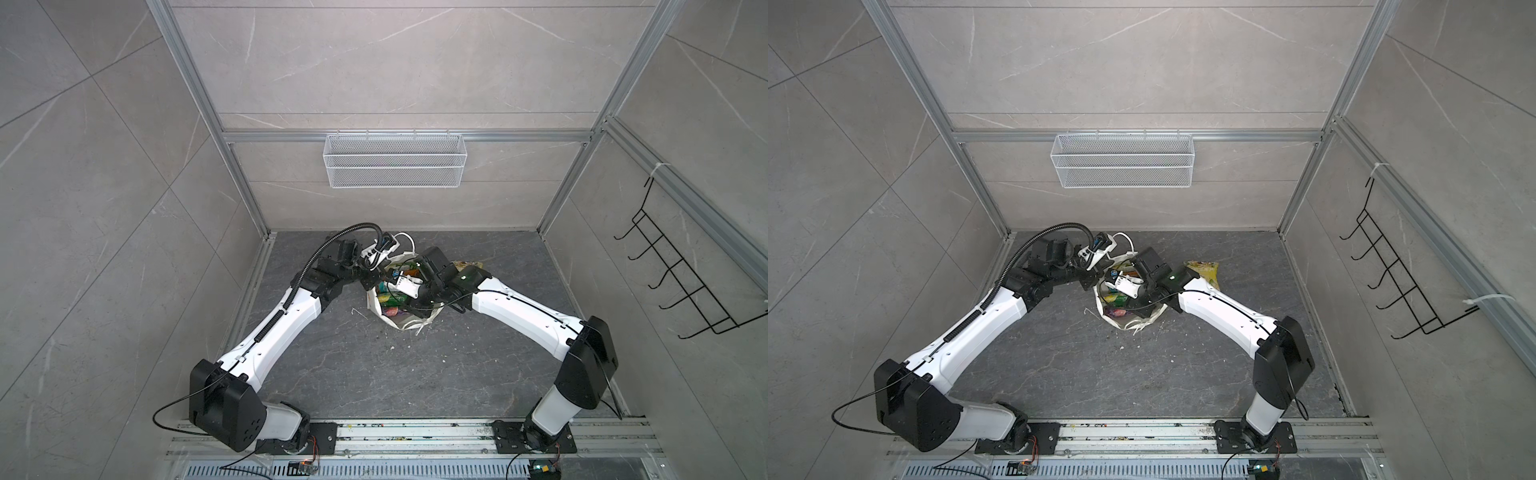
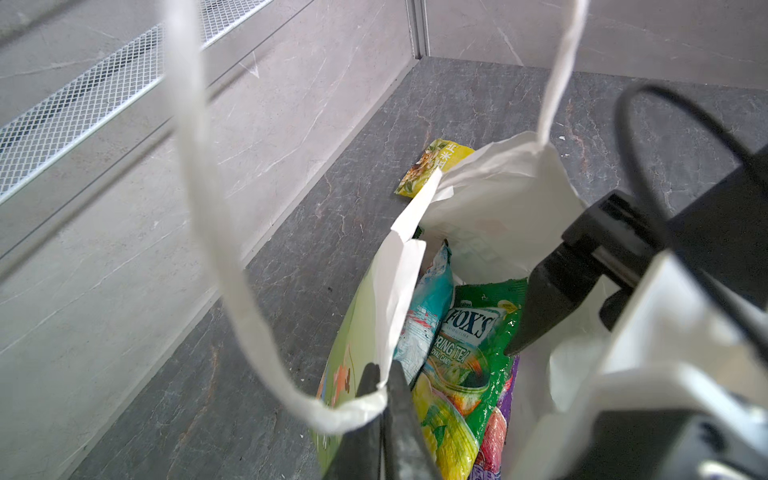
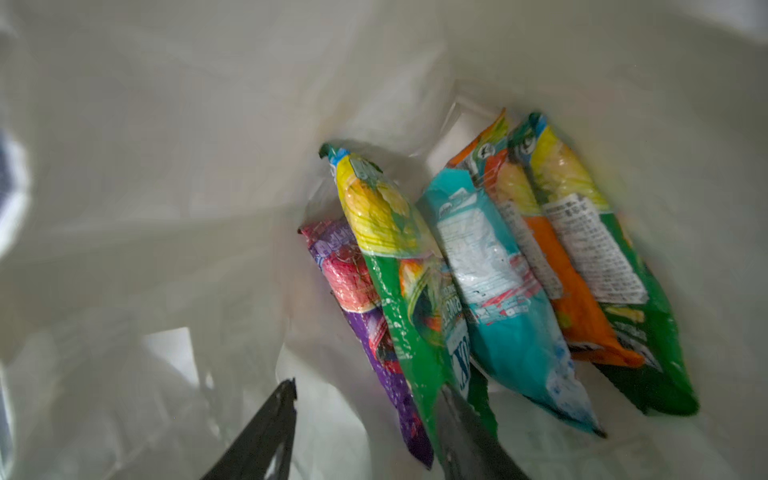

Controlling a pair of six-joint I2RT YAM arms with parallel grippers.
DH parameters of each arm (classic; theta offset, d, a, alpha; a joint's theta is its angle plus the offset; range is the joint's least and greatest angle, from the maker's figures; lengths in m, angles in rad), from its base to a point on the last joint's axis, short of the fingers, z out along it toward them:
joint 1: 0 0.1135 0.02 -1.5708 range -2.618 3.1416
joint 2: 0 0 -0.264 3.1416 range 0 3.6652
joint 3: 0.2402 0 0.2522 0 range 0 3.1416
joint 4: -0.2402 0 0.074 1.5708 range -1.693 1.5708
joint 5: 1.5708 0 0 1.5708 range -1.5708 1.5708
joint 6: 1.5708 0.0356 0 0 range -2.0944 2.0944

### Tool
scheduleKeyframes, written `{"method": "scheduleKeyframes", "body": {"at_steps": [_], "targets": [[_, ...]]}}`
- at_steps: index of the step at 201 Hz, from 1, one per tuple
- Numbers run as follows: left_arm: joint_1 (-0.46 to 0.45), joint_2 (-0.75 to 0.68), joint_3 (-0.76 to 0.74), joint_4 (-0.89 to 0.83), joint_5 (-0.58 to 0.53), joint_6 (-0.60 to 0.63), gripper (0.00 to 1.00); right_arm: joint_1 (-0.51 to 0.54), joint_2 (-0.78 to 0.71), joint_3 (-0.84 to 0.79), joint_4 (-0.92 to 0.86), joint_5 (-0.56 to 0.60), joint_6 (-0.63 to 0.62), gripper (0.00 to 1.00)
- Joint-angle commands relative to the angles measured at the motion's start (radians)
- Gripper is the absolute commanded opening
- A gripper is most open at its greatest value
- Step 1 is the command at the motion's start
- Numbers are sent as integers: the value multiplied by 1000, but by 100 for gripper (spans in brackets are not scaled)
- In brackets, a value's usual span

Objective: Take the snacks out of the paper bag
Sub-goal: 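Lower the right gripper into the paper bag and pinch the green snack bag, then lift the green snack bag out of the paper bag with the right gripper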

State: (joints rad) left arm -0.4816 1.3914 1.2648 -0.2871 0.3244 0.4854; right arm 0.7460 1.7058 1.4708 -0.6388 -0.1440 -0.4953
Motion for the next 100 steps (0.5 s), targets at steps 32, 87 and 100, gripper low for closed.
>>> {"method": "scheduleKeyframes", "body": {"at_steps": [32,87,100], "targets": [[5,-8,13,42,40,-16,0,12,64,31,-17,112,-81,56],[5,-2,23,36,41,-16,0,21,75,35,30,107,-96,25],[5,-4,24,33,40,-14,0,22,72,39,31,116,-100,18]]}}
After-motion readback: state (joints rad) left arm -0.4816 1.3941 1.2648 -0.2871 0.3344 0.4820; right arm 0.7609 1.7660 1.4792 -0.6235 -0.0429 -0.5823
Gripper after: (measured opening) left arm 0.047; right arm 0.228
